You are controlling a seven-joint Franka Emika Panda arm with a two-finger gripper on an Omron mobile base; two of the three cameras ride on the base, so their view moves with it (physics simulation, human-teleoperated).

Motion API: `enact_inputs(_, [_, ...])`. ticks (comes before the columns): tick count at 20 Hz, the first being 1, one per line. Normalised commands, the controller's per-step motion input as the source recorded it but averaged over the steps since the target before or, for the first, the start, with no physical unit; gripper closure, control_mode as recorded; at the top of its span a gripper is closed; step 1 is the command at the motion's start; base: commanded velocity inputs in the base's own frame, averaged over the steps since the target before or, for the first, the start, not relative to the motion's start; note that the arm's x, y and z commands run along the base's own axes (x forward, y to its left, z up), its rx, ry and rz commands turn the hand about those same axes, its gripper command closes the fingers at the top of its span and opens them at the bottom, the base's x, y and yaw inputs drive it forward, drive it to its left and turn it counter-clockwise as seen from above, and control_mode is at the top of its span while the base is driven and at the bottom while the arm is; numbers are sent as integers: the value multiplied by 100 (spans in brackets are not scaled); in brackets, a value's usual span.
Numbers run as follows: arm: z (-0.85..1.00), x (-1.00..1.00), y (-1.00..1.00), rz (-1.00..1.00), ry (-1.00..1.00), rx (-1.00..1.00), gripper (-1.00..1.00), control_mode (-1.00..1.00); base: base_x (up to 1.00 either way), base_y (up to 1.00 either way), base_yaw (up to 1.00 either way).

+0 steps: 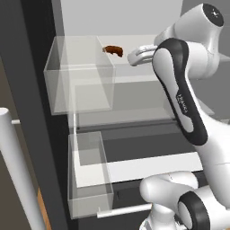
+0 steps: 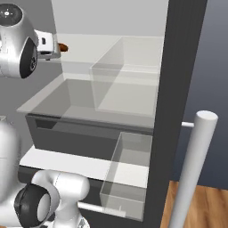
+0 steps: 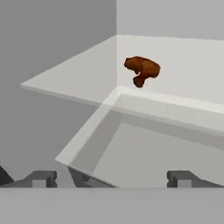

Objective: Open the fridge, remove the mango, lemon wedge, and chicken drumstick, and place them on any counter.

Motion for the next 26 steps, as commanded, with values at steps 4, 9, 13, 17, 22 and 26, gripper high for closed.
enact_inputs(4, [0, 46, 14, -3, 0, 8, -100, -100, 0, 0, 0])
enact_inputs(9, [0, 40, 8, -2, 0, 3, -100, -100, 0, 0, 0])
enact_inputs(13, [0, 46, 0, 0, 7, 0, -100, -100, 0, 0, 0])
enact_inputs(17, [0, 40, 0, 0, 11, 0, -100, -100, 0, 0, 0])
enact_inputs(22, [0, 53, 0, 0, 17, 0, -100, -100, 0, 0, 0])
enact_inputs(26, [0, 51, 0, 0, 19, 0, -100, -100, 0, 0, 0])
